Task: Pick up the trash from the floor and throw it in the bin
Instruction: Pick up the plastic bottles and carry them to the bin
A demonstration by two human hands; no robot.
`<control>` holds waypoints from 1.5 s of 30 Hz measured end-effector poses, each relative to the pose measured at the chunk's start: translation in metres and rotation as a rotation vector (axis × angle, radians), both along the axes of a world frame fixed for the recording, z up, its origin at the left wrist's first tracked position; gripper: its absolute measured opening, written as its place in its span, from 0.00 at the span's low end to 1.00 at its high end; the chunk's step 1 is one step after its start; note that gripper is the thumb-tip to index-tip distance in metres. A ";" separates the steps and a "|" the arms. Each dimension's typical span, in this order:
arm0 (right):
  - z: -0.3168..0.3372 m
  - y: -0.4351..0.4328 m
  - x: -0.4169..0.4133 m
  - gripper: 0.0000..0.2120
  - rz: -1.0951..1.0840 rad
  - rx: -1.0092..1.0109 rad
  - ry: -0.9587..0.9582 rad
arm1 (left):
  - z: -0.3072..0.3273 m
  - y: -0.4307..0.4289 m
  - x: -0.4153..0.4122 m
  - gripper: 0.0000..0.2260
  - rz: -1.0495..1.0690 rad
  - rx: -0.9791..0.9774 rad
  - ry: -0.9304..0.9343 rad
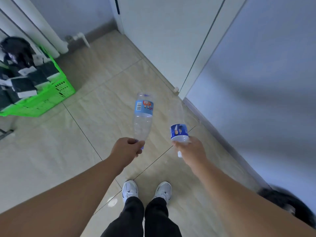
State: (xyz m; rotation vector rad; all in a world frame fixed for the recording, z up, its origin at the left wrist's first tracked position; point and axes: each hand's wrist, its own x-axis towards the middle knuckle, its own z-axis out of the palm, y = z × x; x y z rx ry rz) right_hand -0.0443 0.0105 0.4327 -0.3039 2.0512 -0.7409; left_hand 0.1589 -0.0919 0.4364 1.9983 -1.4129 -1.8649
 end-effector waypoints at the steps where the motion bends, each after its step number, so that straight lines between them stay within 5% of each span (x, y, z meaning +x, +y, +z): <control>1: 0.020 0.005 -0.005 0.12 -0.025 -0.013 0.011 | 0.023 -0.001 -0.007 0.08 -0.012 -0.019 0.015; 9: 0.150 0.045 -0.025 0.07 -0.180 -0.120 0.145 | 0.154 0.004 -0.051 0.07 -0.233 -0.122 0.113; 21: 0.258 0.204 0.014 0.13 -0.656 -0.193 0.175 | 0.221 0.094 -0.100 0.08 -0.771 -0.156 0.181; 36: 0.242 0.477 0.029 0.07 -1.029 -0.072 0.034 | 0.221 0.336 -0.195 0.12 -1.162 -0.093 0.061; 45: 0.226 0.585 -0.011 0.15 -1.136 -0.022 -0.026 | 0.193 0.450 -0.238 0.09 -1.196 -0.063 -0.013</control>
